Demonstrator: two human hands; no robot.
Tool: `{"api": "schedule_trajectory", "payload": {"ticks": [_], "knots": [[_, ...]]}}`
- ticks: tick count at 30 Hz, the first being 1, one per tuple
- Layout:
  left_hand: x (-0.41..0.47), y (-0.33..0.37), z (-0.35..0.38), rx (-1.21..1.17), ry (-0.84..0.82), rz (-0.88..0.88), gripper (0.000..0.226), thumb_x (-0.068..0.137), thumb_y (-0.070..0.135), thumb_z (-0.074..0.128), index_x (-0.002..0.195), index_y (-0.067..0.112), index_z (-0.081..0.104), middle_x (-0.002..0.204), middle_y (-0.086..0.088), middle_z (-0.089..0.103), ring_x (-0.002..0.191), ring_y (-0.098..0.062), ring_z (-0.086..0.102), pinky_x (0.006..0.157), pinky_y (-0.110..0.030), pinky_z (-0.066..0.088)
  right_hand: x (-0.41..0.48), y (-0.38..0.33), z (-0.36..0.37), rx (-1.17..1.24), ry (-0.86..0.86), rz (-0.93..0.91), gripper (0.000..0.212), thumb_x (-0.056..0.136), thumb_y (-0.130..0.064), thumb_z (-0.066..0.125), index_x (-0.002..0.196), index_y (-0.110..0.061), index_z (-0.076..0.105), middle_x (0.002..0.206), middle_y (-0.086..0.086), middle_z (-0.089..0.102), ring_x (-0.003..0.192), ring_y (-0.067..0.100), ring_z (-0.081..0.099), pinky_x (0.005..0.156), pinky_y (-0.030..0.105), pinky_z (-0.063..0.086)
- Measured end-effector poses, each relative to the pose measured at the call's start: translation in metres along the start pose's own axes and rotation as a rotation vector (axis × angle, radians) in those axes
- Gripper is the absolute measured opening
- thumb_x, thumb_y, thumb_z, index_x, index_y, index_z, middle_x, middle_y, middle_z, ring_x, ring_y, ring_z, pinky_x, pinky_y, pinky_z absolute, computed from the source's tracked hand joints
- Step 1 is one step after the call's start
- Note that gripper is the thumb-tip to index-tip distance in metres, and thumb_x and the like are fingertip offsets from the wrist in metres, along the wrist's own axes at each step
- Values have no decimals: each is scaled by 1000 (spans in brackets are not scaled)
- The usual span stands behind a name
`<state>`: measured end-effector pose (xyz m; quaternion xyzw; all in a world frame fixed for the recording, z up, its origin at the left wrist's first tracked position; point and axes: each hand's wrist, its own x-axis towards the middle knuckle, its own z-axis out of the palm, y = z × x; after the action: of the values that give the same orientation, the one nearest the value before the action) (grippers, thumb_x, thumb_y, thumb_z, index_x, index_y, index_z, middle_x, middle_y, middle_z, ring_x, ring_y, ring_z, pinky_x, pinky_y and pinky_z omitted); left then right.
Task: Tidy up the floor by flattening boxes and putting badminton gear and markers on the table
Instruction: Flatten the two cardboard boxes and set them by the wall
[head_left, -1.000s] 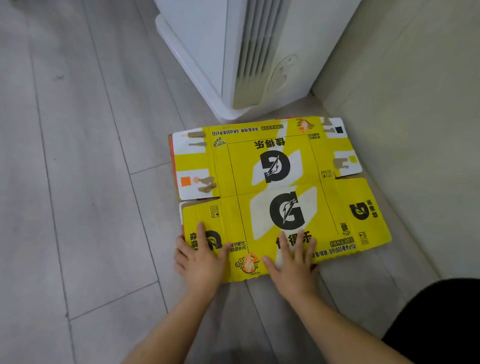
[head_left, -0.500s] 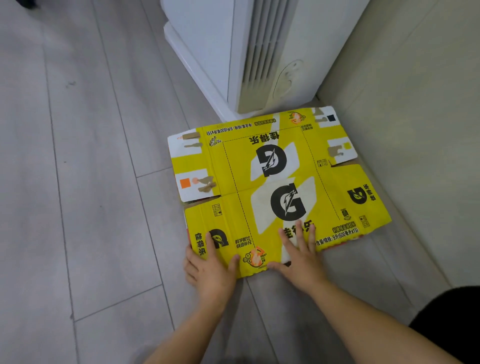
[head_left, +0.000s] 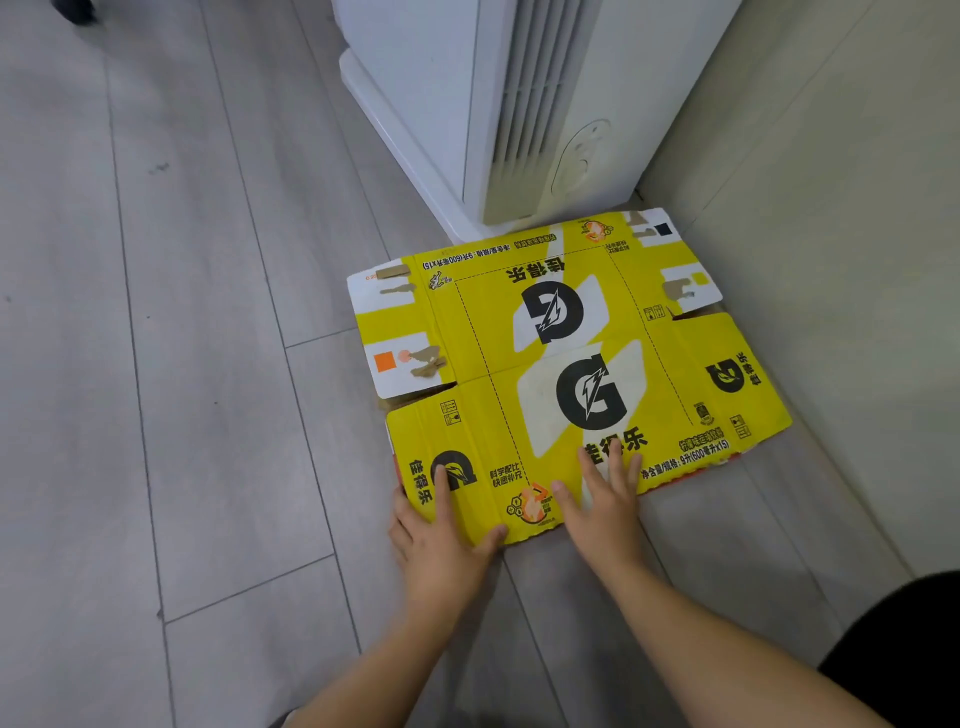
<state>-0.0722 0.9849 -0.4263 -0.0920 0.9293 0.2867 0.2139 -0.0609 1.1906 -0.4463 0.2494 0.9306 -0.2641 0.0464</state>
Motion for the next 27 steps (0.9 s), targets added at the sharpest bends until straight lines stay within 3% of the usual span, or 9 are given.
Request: {"api": "schedule_trajectory", "payload": {"ticks": [7, 10, 13, 16, 20, 23, 27], "knots": [[-6, 6, 5, 86, -144, 102, 127, 64, 77, 70, 151, 43, -17, 154, -10, -30, 144, -35, -17, 119, -50, 12, 23, -5, -10, 99, 9, 99, 64, 92, -48, 59, 148, -24, 40, 164, 2, -4, 149, 21, -16, 119, 43, 14], [-5, 2, 8, 192, -150, 154, 126, 72, 71, 69, 145, 44, -29, 153, -18, -32, 145, -42, -11, 119, -50, 13, 26, 2, -17, 44, -29, 88, 64, 93, -52, 55, 150, -28, 36, 164, -1, -6, 149, 18, -16, 119, 44, 14], [-2, -2, 6, 234, -140, 177, 122, 71, 78, 62, 143, 47, -31, 154, -18, -28, 145, -42, -8, 118, -50, 13, 25, 4, -20, -134, -37, 98, 58, 97, -55, 41, 150, -34, 32, 164, -2, -2, 150, 19, -12, 117, 62, 13], [-3, -9, 1, 186, -167, 211, 105, 72, 89, 41, 147, 51, -22, 157, -9, -27, 146, -35, -12, 119, -50, 7, 23, -6, -17, -422, -6, 136, 55, 99, -54, 26, 151, -35, 26, 163, 6, 10, 150, 30, 0, 109, 71, -6], [1, -14, -9, 150, -206, 327, 78, 86, 79, 30, 145, 58, -16, 161, -4, -15, 149, -30, -8, 120, -47, 7, 23, -28, -12, -430, 48, 186, 59, 100, -50, 28, 152, -22, 30, 161, 10, 19, 149, 38, 9, 111, 70, -4], [10, -12, -15, 111, -214, 332, 71, 93, 70, 32, 146, 58, -14, 161, -2, -1, 148, -27, 0, 122, -45, 13, 25, -38, -8, -390, 60, 179, 57, 100, -47, 30, 150, -20, 31, 161, 9, 20, 149, 35, 11, 112, 70, 2], [22, -17, -24, 161, -219, 350, 66, 97, 62, 31, 152, 49, -5, 153, -3, 18, 143, -26, 16, 119, -39, 21, 27, -55, -1, -377, 62, 135, 53, 100, -44, 32, 150, -24, 32, 161, 8, 20, 149, 30, 11, 114, 66, -2]]}}
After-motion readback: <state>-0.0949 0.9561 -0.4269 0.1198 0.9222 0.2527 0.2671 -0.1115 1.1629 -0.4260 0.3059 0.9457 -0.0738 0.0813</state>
